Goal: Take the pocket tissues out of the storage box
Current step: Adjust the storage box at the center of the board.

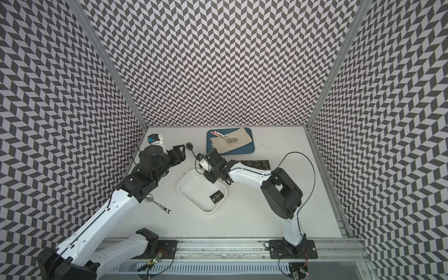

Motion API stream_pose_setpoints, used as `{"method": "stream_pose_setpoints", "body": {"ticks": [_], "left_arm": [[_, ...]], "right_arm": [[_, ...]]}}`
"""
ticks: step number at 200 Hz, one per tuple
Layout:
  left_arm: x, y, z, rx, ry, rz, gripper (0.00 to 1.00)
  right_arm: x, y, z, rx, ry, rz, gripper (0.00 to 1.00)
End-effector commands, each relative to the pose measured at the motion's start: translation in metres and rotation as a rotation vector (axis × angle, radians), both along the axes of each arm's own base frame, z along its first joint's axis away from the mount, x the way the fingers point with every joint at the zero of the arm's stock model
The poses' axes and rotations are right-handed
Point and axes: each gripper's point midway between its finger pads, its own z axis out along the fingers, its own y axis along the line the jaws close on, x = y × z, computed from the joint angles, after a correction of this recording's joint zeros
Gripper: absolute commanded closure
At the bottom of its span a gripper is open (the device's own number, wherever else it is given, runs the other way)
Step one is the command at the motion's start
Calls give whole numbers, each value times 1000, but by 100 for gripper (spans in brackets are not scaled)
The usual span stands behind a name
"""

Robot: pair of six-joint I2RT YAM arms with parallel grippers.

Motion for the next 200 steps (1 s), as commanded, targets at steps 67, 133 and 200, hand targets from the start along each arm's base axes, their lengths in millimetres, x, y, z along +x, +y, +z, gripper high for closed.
{"method": "stream_pose_setpoints", "body": {"ticks": [67,133,200], "left_arm": [[-4,1,22,-31,-44,-16,24],[-6,-3,23,-58,-54,-34,24],[-12,-6,26,-108,-74,-54,25]], "right_arm": [[-11,-58,64,115,-40,-193,56],[-68,-94,49,394,248,-549,56],[-123,-100,20,508,424,-528,55]]}}
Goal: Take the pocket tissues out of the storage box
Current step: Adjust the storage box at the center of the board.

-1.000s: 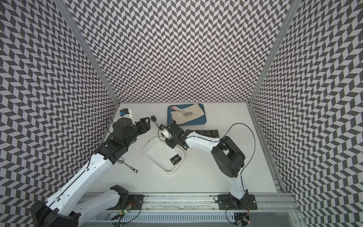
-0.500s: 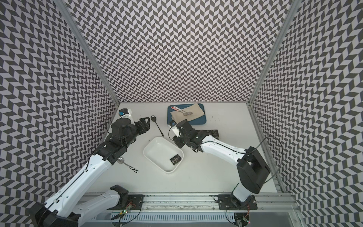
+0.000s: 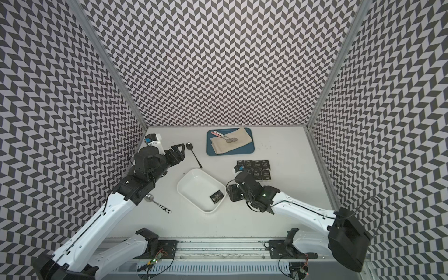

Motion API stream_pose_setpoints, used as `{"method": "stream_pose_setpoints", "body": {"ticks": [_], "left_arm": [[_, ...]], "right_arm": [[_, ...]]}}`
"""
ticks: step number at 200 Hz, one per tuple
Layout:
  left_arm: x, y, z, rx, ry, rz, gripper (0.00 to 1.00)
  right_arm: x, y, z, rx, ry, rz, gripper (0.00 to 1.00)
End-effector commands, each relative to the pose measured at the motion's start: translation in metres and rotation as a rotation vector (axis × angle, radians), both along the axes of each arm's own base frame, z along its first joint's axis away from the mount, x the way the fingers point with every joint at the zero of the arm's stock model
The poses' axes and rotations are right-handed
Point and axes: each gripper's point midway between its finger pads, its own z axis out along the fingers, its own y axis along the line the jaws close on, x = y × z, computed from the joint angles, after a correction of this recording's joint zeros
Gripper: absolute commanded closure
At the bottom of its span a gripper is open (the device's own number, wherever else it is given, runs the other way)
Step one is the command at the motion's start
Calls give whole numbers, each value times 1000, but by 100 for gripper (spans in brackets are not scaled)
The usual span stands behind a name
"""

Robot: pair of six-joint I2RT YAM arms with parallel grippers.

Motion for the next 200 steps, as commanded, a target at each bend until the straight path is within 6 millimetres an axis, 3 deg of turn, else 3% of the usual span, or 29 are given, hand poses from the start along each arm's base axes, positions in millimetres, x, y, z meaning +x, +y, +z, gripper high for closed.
{"method": "stream_pose_setpoints", "body": {"ticks": [1,40,122,170,200], "left_arm": [[-3,0,9,-33,-35,-10,25],[-4,2,15,-22,-45,-3,25],[-2,1,11,-23,-46,-6,25],[-3,1,9,-17,-45,-6,25],[-3,1,10,-15,-48,-8,25]], "right_arm": [[-7,16,-1,126,44,-1,55],[-13,29,-5,228,75,12,55],[-14,37,-29,203,119,20,57],[-7,41,-37,172,110,10,71],[7,38,-42,84,76,-20,74]]}}
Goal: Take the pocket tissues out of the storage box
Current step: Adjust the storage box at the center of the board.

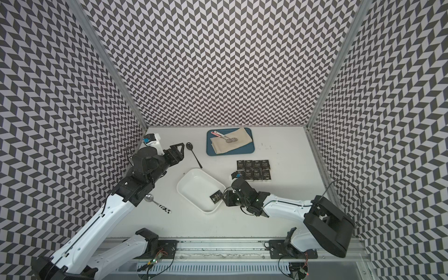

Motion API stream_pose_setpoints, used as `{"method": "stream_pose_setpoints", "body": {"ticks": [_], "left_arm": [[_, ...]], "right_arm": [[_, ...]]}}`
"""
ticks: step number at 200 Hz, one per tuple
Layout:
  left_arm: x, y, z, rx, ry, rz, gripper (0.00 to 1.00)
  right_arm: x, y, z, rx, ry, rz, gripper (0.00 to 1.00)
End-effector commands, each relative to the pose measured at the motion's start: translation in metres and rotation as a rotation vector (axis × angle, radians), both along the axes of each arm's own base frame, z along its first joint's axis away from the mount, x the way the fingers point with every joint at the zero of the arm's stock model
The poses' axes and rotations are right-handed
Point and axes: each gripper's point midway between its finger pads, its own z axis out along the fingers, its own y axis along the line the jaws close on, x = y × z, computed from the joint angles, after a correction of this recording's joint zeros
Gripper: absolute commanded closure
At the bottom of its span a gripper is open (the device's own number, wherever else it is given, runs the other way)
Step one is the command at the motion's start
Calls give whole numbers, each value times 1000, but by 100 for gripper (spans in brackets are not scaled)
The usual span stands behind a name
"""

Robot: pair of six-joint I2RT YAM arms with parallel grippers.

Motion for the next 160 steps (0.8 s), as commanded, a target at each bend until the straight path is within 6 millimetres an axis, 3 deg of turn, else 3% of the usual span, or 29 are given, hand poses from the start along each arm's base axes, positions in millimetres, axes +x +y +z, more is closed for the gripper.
{"method": "stream_pose_setpoints", "body": {"ticks": [1,66,119,160], "left_arm": [[-2,1,7,-5,-28,-7,25],[1,0,4,3,-23,-8,25],[3,-1,4,7,-22,-7,25],[6,-3,1,7,-15,-13,25]], "right_arm": [[15,3,3,-53,-61,-20,75],[58,3,1,-199,-135,-46,80],[103,-15,-9,-298,-177,-72,79],[134,-13,2,-321,-232,-70,79]]}}
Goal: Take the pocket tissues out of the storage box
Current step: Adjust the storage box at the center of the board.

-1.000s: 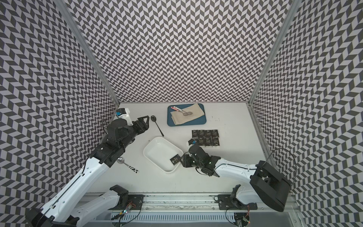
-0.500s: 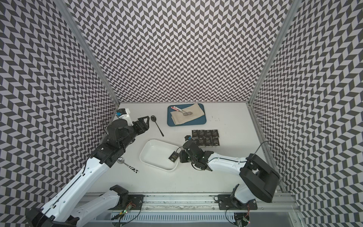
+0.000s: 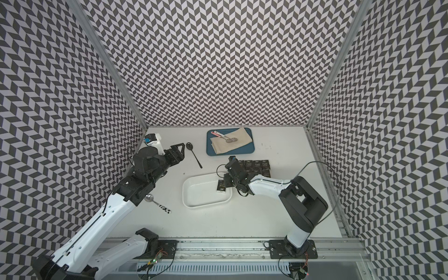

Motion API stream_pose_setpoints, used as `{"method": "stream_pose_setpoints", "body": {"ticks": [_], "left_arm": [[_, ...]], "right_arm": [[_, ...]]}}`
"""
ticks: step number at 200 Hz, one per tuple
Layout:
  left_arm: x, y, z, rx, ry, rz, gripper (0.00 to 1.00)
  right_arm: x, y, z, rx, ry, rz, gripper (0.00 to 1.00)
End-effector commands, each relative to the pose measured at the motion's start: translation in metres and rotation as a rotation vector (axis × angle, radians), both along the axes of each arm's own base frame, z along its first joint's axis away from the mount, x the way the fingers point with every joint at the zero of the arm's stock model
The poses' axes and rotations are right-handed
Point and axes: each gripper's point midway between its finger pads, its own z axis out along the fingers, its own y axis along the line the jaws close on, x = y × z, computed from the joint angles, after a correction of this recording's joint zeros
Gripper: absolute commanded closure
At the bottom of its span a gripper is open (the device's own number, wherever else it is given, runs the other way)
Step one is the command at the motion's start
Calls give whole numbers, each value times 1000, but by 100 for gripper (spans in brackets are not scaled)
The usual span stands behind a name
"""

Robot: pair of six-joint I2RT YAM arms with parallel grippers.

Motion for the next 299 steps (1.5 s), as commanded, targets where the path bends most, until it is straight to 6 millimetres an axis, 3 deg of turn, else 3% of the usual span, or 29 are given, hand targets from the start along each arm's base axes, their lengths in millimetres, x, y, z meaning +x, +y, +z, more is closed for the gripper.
{"method": "stream_pose_setpoints", "body": {"ticks": [1,59,106,137,173,207,233,259,299], "left_arm": [[3,-2,5,-4,-21,-10,25],[4,1,6,-2,-23,0,24],[1,4,7,-1,-24,2,24],[-3,7,14,6,-39,12,24],[-2,8,12,7,-34,13,24],[0,6,9,6,-28,8,24],[2,7,7,9,-25,15,24],[6,13,1,13,0,40,24],[6,28,-2,11,25,114,24]], "right_arm": [[22,5,14,-24,-71,22,79],[53,32,28,-13,-116,43,78],[80,55,13,-56,-137,102,77],[87,56,13,-60,-148,113,74],[93,56,40,-54,-200,127,64],[83,50,87,-43,-276,120,57],[67,53,97,-111,-286,99,56],[40,66,84,-155,-279,96,56],[18,92,40,-109,-173,129,56]]}}
